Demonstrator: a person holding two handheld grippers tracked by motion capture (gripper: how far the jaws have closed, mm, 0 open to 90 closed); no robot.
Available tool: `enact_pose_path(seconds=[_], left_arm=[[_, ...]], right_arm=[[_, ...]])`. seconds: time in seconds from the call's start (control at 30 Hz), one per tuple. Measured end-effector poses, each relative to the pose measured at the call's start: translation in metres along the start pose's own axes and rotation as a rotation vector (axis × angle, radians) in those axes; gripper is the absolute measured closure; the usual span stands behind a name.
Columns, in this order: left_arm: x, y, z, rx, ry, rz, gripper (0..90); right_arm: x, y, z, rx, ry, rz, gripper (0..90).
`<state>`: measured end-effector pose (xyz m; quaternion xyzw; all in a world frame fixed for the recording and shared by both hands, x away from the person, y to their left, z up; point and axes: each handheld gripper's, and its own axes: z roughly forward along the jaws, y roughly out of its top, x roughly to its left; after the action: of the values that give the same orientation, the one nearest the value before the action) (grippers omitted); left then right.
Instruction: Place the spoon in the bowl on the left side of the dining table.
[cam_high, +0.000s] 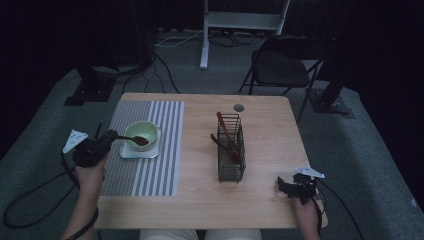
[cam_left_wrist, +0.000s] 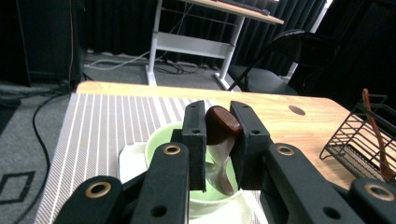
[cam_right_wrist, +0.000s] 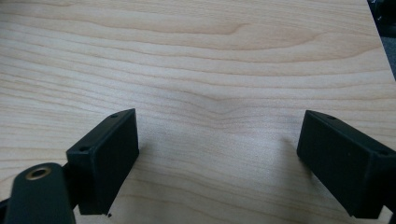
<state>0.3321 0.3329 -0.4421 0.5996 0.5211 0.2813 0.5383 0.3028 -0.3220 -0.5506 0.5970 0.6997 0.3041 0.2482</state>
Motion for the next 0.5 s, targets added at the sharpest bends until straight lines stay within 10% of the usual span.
enact_pose_path(seconds=[0.5], left_arm=[[0.008, -0.030, 0.016, 0.068, 0.036, -0.040, 82.2]], right_arm=[[0.000, 0.000, 0.000, 0.000, 0.000, 0.000, 12.0]])
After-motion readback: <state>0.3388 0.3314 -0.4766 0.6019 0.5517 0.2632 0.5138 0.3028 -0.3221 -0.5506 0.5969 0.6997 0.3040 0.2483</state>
